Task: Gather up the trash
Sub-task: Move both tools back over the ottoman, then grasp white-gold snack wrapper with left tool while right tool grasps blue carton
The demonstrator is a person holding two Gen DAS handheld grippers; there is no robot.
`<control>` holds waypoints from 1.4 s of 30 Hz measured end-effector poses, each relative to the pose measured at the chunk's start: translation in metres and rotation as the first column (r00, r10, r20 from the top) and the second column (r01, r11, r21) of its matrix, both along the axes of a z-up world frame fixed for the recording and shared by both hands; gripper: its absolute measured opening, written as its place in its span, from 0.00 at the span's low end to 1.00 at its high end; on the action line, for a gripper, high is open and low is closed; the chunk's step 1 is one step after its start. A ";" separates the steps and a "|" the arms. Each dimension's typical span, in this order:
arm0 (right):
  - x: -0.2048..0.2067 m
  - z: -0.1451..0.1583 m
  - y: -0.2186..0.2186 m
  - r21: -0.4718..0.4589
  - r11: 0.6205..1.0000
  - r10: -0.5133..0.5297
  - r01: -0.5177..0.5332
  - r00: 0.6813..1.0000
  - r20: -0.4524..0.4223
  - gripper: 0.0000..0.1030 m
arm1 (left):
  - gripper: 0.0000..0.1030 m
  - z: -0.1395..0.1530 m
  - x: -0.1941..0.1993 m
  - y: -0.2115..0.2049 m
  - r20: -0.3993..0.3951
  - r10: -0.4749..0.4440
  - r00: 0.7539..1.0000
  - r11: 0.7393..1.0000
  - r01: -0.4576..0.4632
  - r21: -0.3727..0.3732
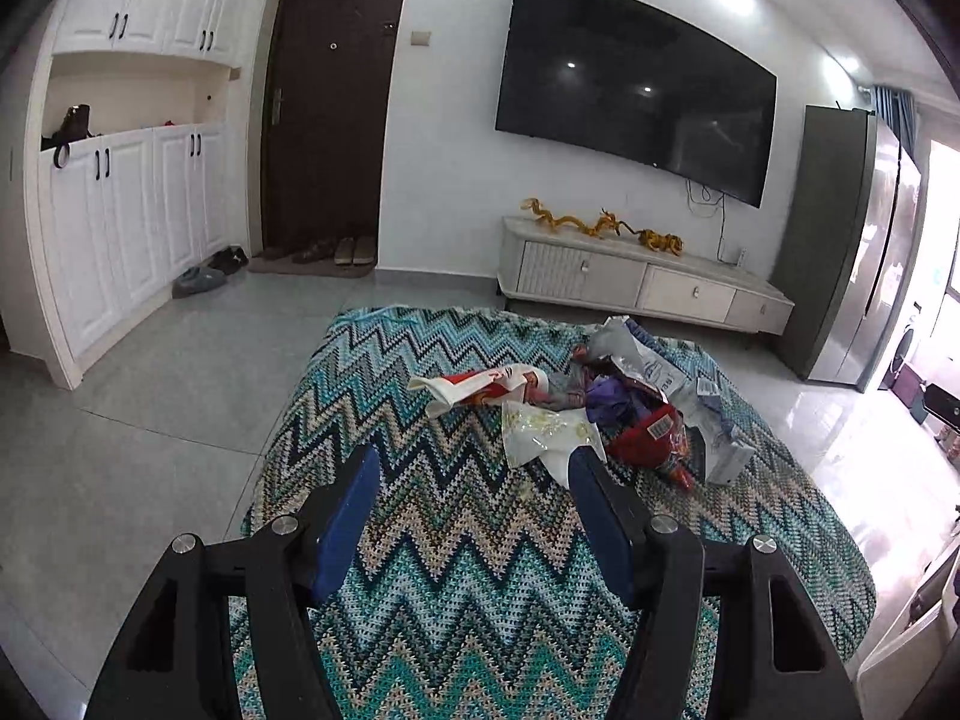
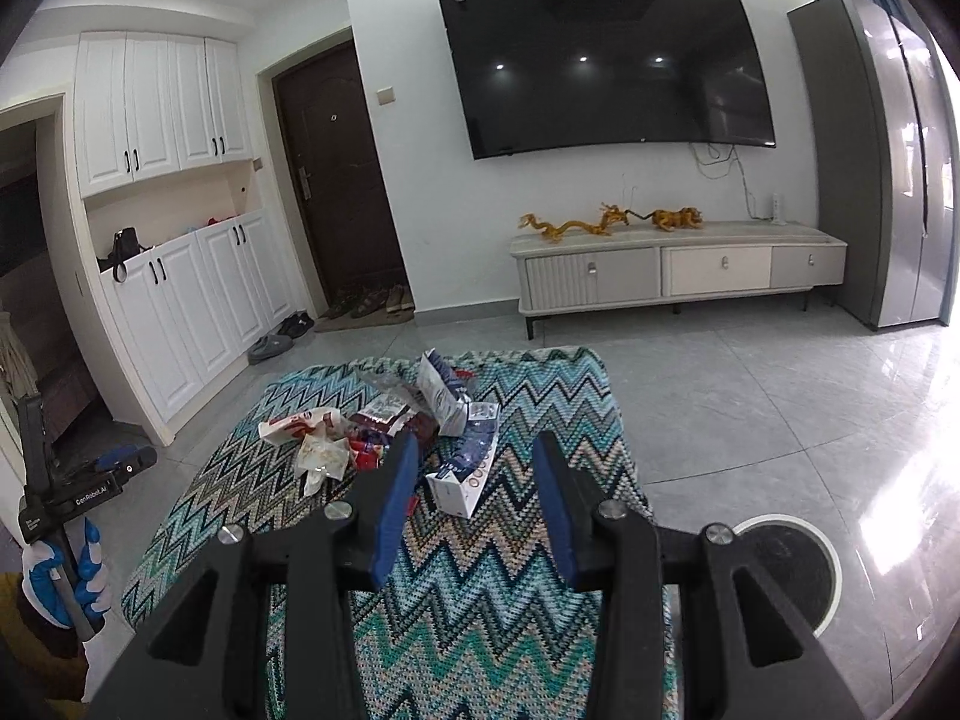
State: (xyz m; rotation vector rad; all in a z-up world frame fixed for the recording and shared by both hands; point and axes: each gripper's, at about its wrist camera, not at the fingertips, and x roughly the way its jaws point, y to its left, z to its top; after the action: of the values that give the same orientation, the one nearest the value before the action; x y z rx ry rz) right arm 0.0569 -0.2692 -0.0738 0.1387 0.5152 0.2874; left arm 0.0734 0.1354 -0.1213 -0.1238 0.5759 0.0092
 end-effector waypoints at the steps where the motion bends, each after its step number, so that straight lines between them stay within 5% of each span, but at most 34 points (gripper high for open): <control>1: 0.009 -0.005 0.004 -0.003 1.000 0.011 -0.011 1.000 -0.017 0.37 | 0.61 -0.005 0.007 -0.003 -0.018 -0.021 1.000 1.000 0.021 0.000; 6: 0.057 -0.036 0.021 -0.012 0.998 0.060 -0.062 0.993 -0.106 0.37 | 0.62 -0.029 0.040 -0.015 -0.087 -0.099 0.991 0.995 0.097 -0.031; 13: 0.118 -0.081 0.041 -0.011 0.993 0.113 -0.118 0.970 -0.217 0.37 | 0.80 -0.056 0.100 -0.043 -0.153 -0.165 0.974 0.986 0.159 -0.054; 18: 0.153 -0.101 0.049 0.006 0.990 0.140 -0.144 0.956 -0.259 0.37 | 0.80 -0.075 0.139 -0.064 -0.204 -0.186 0.961 0.983 0.183 -0.031; 22: 0.169 -0.109 0.061 -0.012 0.987 0.150 -0.159 0.950 -0.274 0.54 | 0.80 -0.088 0.161 -0.072 -0.233 -0.162 0.959 0.986 0.164 -0.008; 31: 0.201 -0.132 0.075 -0.047 0.984 0.148 -0.173 0.932 -0.330 0.54 | 0.80 -0.106 0.170 -0.055 -0.270 -0.108 0.957 0.993 0.092 -0.071; 35: 0.207 -0.140 0.076 -0.039 0.983 0.157 -0.181 0.924 -0.349 0.54 | 0.58 -0.109 0.166 -0.039 -0.274 -0.109 0.956 0.988 0.075 -0.133; 42: 0.209 -0.146 0.076 -0.017 0.983 0.165 -0.183 0.919 -0.358 0.54 | 0.38 -0.103 0.150 -0.029 -0.225 -0.122 0.967 0.978 0.079 -0.191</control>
State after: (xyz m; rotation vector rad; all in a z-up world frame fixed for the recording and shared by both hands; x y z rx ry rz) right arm 0.2658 -0.1927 -0.2198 0.0965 0.8978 0.4268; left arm 0.2237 0.1065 -0.2244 -0.2729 0.8198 -0.1291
